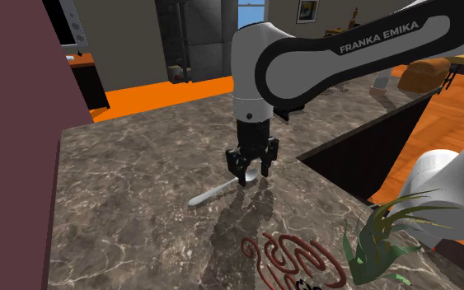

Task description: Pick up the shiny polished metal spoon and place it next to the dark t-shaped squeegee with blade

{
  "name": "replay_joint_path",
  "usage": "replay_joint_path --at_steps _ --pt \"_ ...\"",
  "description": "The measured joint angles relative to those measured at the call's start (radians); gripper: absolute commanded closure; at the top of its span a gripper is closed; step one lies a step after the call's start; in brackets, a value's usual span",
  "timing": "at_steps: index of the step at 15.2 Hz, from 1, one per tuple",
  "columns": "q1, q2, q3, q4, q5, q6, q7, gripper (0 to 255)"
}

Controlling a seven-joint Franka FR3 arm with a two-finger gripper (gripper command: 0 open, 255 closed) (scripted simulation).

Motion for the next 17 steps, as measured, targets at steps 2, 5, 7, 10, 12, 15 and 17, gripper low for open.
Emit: replay_joint_path --at_steps 2,5,7,10,12,15,17 --pt "0.0 0.0 0.0 0.0 0.0 0.0 0.0 255" --pt "-0.001 -0.002 -0.002 0.015 -0.002 -0.016 0.002 255" --pt "-0.001 -0.009 -0.006 0.034 -0.003 -0.042 0.005 255" --pt "-0.002 -0.013 -0.01 0.067 -0.006 -0.079 0.01 255" --pt "-0.004 -0.017 -0.015 0.095 -0.009 -0.11 0.012 255" --pt "-0.005 -0.024 -0.021 0.128 -0.011 -0.151 0.015 255" --pt "-0.005 -0.028 -0.024 0.151 -0.012 -0.177 0.02 255"
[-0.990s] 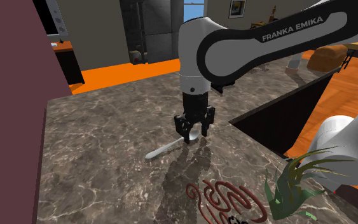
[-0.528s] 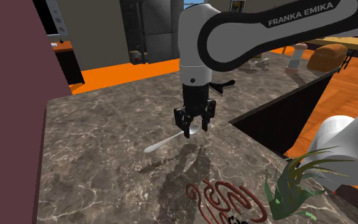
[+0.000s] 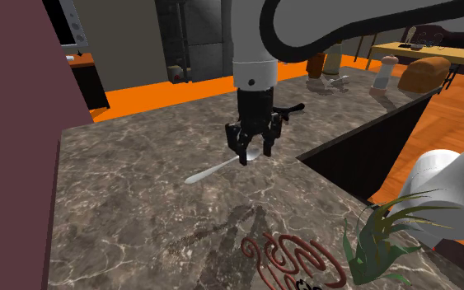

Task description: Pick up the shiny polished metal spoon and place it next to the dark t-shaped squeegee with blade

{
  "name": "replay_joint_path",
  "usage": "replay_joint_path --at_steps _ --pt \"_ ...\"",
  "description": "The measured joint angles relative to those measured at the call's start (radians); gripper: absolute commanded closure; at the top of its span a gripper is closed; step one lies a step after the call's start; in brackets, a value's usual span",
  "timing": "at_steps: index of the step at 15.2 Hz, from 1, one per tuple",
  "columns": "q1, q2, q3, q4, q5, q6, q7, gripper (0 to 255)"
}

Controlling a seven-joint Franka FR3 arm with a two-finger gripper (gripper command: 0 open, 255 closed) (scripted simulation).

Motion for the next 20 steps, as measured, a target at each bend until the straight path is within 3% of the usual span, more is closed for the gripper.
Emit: replay_joint_path --at_steps 6,20 --pt "-0.007 0.001 -0.015 0.071 -0.01 -0.072 0.0 255" --pt "-0.136 0.064 -0.234 0.117 -0.136 -0.108 -0.311 255"
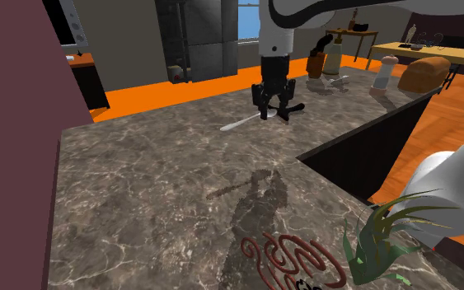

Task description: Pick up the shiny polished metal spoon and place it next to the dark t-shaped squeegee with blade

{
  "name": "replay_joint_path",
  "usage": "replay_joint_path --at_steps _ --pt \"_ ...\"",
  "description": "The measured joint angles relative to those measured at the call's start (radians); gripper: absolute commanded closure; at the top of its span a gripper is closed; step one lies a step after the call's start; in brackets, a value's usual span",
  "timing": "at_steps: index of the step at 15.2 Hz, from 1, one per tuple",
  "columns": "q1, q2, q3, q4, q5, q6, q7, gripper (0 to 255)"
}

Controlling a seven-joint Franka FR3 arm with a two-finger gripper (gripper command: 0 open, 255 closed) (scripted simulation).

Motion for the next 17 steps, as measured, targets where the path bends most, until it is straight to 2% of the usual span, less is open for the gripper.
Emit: replay_joint_path --at_steps 7,17 --pt "-0.058 0.093 -0.083 0.08 -0.051 0.0 -0.13 255" --pt "-0.062 0.106 -0.088 -0.029 -0.054 0.121 -0.149 255"
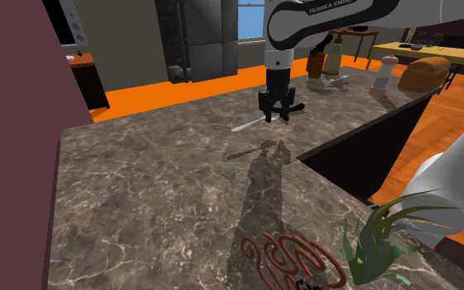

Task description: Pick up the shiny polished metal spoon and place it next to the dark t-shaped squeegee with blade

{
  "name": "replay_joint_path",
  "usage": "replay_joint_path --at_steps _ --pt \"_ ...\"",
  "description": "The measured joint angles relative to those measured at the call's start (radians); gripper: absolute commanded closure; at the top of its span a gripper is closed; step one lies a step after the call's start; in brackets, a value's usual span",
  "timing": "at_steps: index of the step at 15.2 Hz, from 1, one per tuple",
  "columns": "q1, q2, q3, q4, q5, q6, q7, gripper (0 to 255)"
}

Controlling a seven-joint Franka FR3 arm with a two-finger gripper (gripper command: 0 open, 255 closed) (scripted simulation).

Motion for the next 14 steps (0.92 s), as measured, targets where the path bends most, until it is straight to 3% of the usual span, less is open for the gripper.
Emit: replay_joint_path --at_steps 6,11,12,14 --pt "0.001 0.006 0.002 -0.074 0.002 0.08 -0.003 255" --pt "0.002 0.007 0.003 -0.081 0.002 0.089 -0.003 255" --pt "0.002 0.007 0.003 -0.081 0.002 0.089 -0.003 0" --pt "0.002 0.007 0.003 -0.081 0.002 0.089 -0.003 0"
